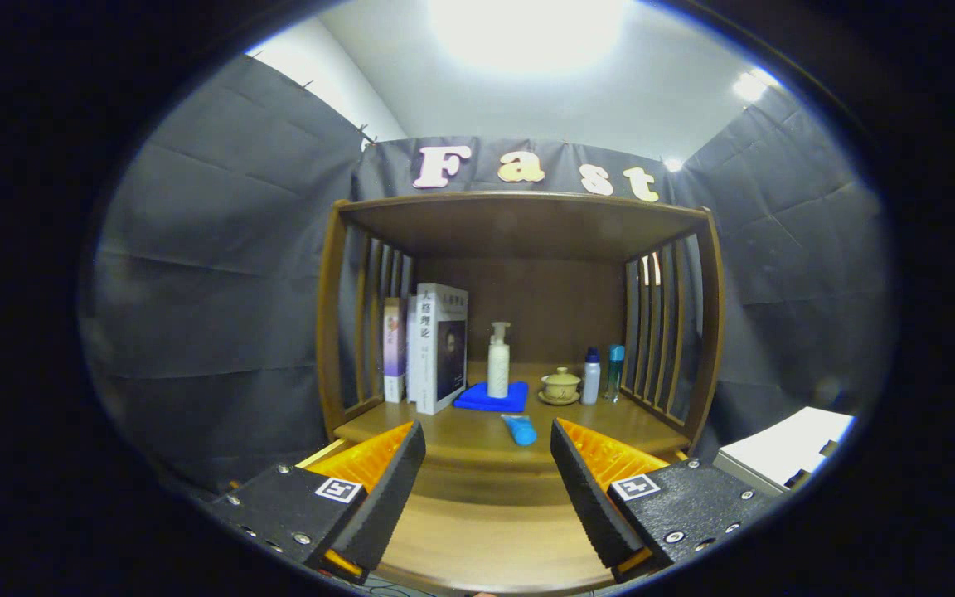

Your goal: Pull open the drawer, take out the items inside it, and place them on the countertop above the cabinet.

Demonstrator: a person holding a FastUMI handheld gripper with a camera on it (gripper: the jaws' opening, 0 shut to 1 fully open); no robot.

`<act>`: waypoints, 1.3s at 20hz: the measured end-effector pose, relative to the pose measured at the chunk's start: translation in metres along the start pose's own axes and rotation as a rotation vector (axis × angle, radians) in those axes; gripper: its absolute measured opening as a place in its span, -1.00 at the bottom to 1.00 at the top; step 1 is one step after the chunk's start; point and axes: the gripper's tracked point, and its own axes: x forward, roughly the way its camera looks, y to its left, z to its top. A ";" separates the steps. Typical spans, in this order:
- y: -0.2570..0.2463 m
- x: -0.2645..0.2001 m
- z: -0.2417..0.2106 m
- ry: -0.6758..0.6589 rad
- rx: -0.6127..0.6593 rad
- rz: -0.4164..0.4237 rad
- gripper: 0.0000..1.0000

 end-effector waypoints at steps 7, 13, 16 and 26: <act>0.035 -0.078 -0.068 0.097 -0.017 0.075 0.89; 0.033 -0.094 -0.119 0.181 -0.036 0.058 0.90; 0.025 -0.096 -0.142 0.230 -0.057 0.030 0.91; -0.005 -0.073 -0.175 0.262 0.004 -0.111 0.89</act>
